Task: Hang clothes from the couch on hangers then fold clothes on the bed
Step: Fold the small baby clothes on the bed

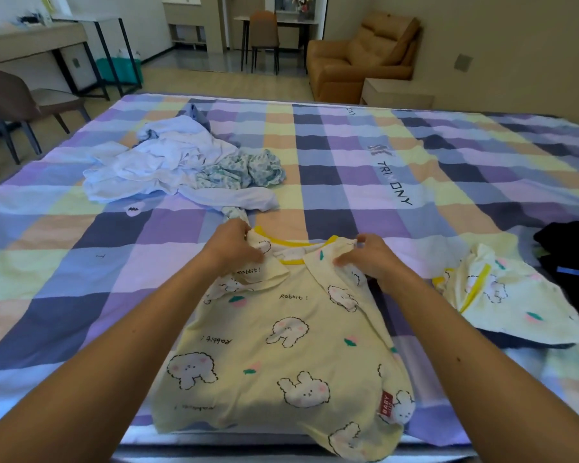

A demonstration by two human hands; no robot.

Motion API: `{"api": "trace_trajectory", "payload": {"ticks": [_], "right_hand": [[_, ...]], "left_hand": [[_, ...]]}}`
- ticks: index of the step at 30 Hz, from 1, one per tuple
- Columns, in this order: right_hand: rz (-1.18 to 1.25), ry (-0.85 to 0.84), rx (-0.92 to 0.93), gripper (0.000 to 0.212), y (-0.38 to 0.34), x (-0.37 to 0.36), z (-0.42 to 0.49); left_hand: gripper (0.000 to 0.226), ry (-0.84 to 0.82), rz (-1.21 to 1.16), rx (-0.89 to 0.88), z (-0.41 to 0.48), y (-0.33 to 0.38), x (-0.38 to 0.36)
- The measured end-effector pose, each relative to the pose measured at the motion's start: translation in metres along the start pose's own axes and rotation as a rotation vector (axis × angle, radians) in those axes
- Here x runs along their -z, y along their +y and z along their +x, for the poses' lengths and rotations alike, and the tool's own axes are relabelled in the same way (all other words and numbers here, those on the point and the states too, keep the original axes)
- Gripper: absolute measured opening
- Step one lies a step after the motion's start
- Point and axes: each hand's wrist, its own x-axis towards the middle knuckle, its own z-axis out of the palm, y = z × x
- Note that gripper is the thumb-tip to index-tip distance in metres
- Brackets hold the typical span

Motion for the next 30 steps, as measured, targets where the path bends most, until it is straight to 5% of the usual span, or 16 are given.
{"api": "trace_trajectory", "payload": {"ticks": [4,9,18,22,25,28,30], "right_hand": [[0.055,-0.170,-0.016,0.021,-0.015,0.017,-0.002],[0.128,-0.155,0.141,0.034,-0.057,0.049,-0.004],[0.104,0.041,0.456,0.016,-0.088,0.071,-0.003],[-0.020,-0.101,0.560,0.027,-0.045,0.055,-0.030],[-0.120,-0.307,0.621,0.040,-0.004,0.046,-0.054],[-0.561,-0.464,0.607,0.036,0.029,0.043,-0.066],[-0.788,-0.611,0.435,0.031,0.032,0.048,-0.072]], "left_hand": [[0.014,-0.044,-0.246,-0.170,-0.009,0.008,0.019],[0.012,-0.073,-0.336,-0.322,0.002,0.032,0.062],[0.027,0.045,-0.352,-0.479,0.022,0.041,0.089],[0.012,-0.057,-0.223,-0.598,-0.012,0.012,0.072],[0.029,-0.122,-0.056,-0.690,-0.046,-0.014,0.054],[0.033,-0.250,0.246,-0.691,-0.077,-0.039,0.038],[0.026,-0.439,0.436,-0.579,-0.093,-0.040,0.039]]}}
